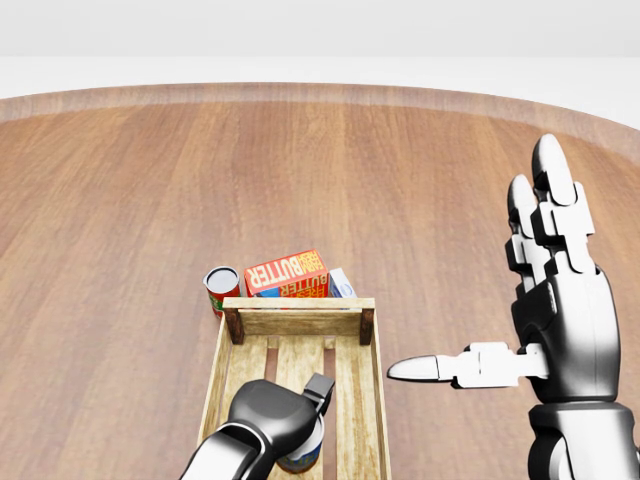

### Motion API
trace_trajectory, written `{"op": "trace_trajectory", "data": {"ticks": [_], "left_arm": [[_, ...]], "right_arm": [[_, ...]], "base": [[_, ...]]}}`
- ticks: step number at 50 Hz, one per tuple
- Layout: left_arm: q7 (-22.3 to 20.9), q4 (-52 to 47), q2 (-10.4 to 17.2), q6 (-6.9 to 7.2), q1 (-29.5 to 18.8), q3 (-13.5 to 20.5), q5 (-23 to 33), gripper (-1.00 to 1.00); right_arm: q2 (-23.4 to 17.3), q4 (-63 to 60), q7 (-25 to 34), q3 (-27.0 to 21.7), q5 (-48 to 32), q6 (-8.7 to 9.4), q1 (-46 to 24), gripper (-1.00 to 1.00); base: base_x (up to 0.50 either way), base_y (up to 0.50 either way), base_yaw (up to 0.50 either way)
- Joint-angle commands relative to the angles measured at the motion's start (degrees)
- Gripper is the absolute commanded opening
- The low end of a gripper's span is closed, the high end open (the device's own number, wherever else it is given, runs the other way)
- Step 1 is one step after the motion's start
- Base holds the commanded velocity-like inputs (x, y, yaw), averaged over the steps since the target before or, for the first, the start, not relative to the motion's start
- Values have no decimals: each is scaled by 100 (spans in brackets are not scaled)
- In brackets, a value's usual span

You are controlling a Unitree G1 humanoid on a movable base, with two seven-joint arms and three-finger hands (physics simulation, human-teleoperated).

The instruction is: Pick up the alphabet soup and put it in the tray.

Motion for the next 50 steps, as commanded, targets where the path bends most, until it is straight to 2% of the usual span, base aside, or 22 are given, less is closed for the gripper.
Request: {"op": "trace_trajectory", "data": {"ticks": [1,2,3,7,13,20,25,33,38,41,48,50], "left_arm": [[198,243,-42,0,-178,74,-128,-78],[219,281,-36,0,-193,71,-115,25],[231,304,-29,0,-207,61,-87,100],[79,99,-30,0,-197,111,-172,100],[150,126,9,0,-163,63,-81,100],[32,-86,18,0,-145,112,-131,100],[-522,-1132,21,0,-12,240,-542,100],[-1079,-2170,127,0,153,364,-879,100],[-1461,-2948,202,0,288,510,-1174,100],[-1848,-3599,250,0,327,688,-1492,100],[-1882,-4266,499,0,95,1186,-1841,100],[-1882,-4330,540,0,73,1225,-1893,100]], "right_arm": [[9,-2,-2,13,2,0,20,100],[6,-10,-1,9,4,0,18,100],[2,-11,-14,3,-13,0,13,100],[9,-33,-19,-8,0,0,29,100],[15,-28,-9,33,-11,0,38,100],[21,8,-11,54,-7,0,28,100],[24,32,-20,51,1,0,27,100],[15,22,-25,47,-11,0,18,100],[13,51,-39,52,-35,0,-3,100],[17,58,-47,69,-40,0,-23,100],[10,66,-75,57,-55,0,-52,100],[9,54,-74,57,-54,0,-57,100]], "base": [[0,0,0],[0,0,0],[0,0,0],[0,0,0],[0,0,0],[0,0,0],[0,0,0],[0,0,0],[0,0,0],[0,0,0],[0,0,0],[0,0,0]]}}
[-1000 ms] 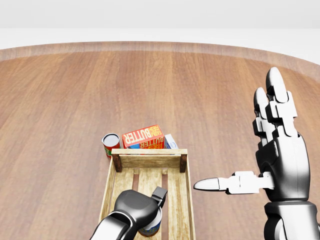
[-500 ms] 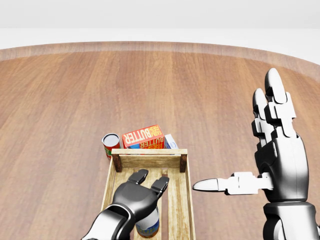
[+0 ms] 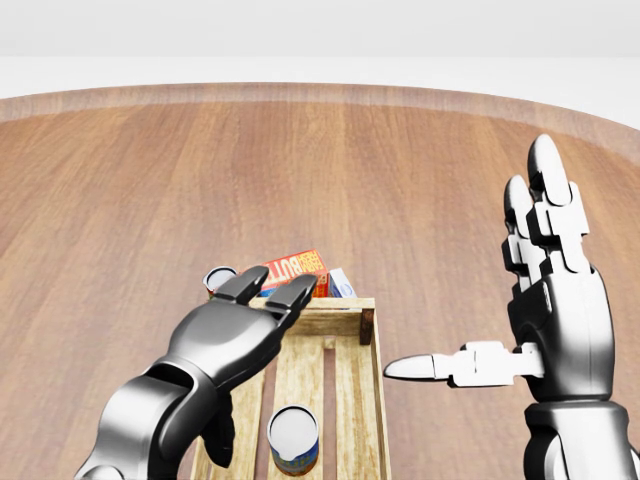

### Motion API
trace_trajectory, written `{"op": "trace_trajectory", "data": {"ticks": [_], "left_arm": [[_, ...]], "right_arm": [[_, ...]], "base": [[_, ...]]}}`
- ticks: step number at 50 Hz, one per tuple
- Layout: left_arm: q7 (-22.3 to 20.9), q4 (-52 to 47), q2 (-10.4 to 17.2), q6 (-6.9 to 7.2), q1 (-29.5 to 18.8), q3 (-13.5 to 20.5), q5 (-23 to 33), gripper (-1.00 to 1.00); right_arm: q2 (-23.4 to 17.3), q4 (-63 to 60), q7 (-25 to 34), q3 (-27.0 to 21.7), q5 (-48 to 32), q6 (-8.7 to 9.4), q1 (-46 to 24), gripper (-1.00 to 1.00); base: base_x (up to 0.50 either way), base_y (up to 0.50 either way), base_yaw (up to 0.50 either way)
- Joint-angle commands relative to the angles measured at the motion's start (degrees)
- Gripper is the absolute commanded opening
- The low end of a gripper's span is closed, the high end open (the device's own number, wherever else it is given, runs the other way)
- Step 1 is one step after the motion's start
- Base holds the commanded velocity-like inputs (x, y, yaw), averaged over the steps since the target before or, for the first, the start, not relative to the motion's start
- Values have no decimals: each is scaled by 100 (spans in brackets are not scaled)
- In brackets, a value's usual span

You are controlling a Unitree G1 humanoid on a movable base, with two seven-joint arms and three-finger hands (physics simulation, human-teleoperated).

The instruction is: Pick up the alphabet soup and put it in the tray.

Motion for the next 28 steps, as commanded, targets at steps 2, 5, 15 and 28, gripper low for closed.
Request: {"op": "trace_trajectory", "data": {"ticks": [2,5,15,28], "left_arm": [[-261,-1366,376,0,-142,720,-668,100],[-261,-1520,488,0,-221,944,-759,100],[-106,-827,959,436,-535,1470,-1094,100],[16,-1657,1390,997,118,2273,-1852,100]], "right_arm": [[-13,-32,-36,-4,-25,0,-86,100],[-19,-61,-31,12,-41,0,-101,100],[-15,-120,-10,25,-49,0,-112,100],[-21,-132,3,16,-47,0,-131,100]], "base": [[0,0,0],[0,0,0],[0,0,0],[0,0,0]]}}
